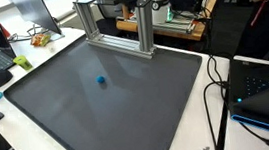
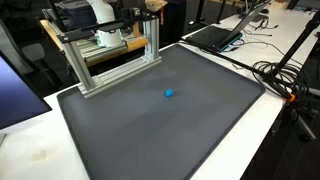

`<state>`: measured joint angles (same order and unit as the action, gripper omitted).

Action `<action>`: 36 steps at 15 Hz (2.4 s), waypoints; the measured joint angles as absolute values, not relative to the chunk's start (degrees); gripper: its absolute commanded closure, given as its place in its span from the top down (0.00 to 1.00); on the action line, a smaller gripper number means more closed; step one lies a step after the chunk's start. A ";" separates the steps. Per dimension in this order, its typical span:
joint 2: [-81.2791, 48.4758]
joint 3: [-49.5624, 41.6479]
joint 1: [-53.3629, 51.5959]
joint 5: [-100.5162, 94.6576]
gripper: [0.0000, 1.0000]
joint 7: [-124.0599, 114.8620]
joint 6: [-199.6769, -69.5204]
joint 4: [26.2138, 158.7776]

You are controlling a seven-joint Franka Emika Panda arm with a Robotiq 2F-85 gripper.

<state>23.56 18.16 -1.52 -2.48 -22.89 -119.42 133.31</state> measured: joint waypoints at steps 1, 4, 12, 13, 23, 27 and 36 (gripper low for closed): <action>23.56 18.16 -1.52 -2.48 1.00 -22.89 -119.42 133.30; 23.56 18.16 -1.52 -2.48 1.00 -22.89 -119.42 133.30; 24.06 13.72 -2.46 -2.47 1.00 -15.38 -116.71 133.26; 24.43 12.33 -2.50 -2.48 1.00 -13.04 -115.48 133.26; 29.62 1.64 -0.41 -2.53 1.00 -2.78 -106.83 135.51; 32.04 1.18 0.90 -2.53 1.00 -3.34 -106.88 139.39; 34.21 1.33 1.14 -2.77 1.00 -4.89 -110.20 143.88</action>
<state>34.21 1.33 1.14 -2.77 -4.89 -110.20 143.88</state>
